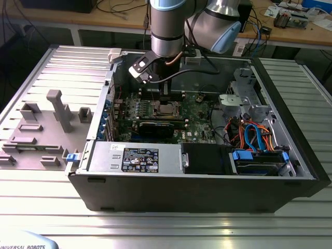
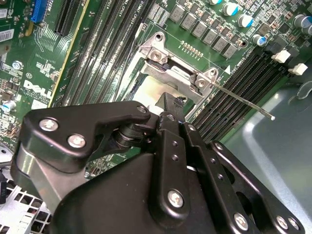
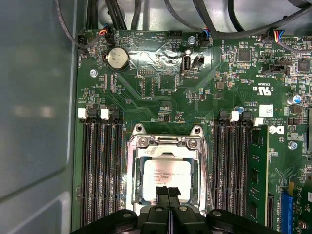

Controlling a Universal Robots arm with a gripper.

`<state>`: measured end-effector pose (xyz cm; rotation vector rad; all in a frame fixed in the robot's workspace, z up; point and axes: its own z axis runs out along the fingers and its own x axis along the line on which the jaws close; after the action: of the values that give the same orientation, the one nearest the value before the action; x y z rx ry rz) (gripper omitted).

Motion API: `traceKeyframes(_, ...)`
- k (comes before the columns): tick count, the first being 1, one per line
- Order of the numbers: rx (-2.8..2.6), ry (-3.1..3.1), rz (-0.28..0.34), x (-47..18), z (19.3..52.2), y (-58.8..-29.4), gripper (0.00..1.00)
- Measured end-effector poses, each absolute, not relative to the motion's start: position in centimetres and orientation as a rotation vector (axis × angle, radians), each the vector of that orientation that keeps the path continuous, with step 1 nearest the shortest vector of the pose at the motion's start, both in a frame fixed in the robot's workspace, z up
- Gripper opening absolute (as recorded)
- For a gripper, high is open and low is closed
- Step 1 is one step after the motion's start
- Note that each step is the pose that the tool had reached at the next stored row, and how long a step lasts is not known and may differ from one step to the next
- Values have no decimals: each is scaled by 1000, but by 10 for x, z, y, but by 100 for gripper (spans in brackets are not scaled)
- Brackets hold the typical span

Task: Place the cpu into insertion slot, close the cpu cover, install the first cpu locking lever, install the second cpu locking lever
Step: 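Close the cpu cover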

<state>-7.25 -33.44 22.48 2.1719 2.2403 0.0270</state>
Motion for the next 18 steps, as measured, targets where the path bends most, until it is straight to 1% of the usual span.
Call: traceKeyframes(18, 2172, 2241, 27, -82, 219, -334, 11)
